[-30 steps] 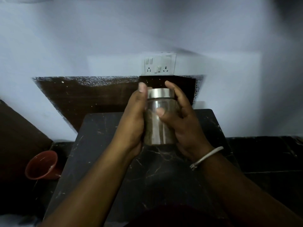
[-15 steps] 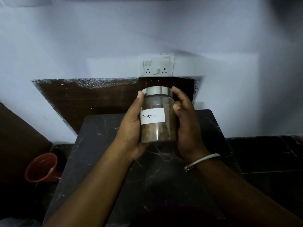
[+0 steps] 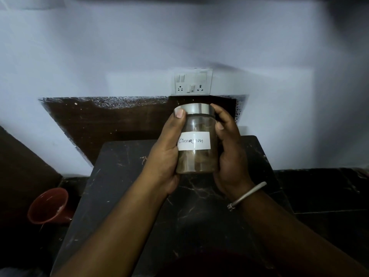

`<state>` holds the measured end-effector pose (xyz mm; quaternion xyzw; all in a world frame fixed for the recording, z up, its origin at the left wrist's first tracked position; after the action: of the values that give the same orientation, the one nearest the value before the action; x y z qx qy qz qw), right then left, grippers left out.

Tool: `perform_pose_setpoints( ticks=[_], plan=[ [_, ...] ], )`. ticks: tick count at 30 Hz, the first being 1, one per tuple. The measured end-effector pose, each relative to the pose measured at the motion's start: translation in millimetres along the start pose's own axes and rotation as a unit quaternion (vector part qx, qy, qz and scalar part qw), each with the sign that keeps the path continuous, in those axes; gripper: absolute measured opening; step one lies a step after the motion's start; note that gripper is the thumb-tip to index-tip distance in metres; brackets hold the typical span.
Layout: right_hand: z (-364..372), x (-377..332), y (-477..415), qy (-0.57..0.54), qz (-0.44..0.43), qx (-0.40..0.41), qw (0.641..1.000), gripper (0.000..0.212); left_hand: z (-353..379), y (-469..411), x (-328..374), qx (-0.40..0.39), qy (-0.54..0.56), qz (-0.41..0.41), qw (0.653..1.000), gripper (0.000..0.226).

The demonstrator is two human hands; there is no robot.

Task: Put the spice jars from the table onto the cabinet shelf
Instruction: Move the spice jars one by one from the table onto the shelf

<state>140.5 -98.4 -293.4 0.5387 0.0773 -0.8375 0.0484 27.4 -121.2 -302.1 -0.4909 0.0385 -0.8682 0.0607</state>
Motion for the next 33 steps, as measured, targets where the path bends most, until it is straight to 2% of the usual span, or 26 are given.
perform_pose_setpoints(
  ticks=[14, 20, 22, 26, 28, 31, 33],
  plan=[
    [-8.1, -9.8, 3.5, -0.012, -0.045, 0.024, 0.999, 0.039, 7.9, -4.5, 7.6, -0.016, -0.041, 0.033, 0.998, 0.064],
    [2.2, -47.6, 5.3, 0.087, -0.069, 0.036, 0.993, 0.04, 23.5, -16.0, 30.7, -0.015, -0.037, 0.057, 0.998, 0.068],
    [12.8, -75.3, 6.2, 0.132, -0.102, 0.023, 0.986, 0.046, 38.8, -28.7, 52.7, -0.036, -0.044, 0.094, 0.994, 0.066],
    [33.5, -136.7, 8.1, 0.261, -0.165, 0.03, 0.951, 0.087, 81.8, -52.3, 115.1, -0.077, -0.086, 0.212, 0.97, 0.052],
    [41.9, -168.4, 1.0, 0.304, -0.194, 0.032, 0.932, 0.099, 108.9, -60.9, 146.3, -0.096, -0.105, 0.255, 0.956, 0.05],
    [51.3, -227.0, -13.2, 0.304, -0.247, 0.033, 0.919, 0.099, 154.3, -75.1, 195.4, -0.132, -0.123, 0.317, 0.931, 0.048],
    [57.0, -262.5, -26.2, 0.295, -0.274, 0.029, 0.915, 0.095, 182.2, -89.5, 219.8, -0.158, -0.121, 0.326, 0.924, 0.04]
  ],
)
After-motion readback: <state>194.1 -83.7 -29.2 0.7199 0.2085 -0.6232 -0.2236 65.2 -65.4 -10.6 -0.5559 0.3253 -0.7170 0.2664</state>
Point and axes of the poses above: each hand's wrist, its own y-axis away from the middle knuckle, its own z-axis out of the palm, x = y × z, the point moved 10 cm from there along -y, towards the middle knuckle, and after that the axes turned 14 degrees about z, right-handed, at the moved point
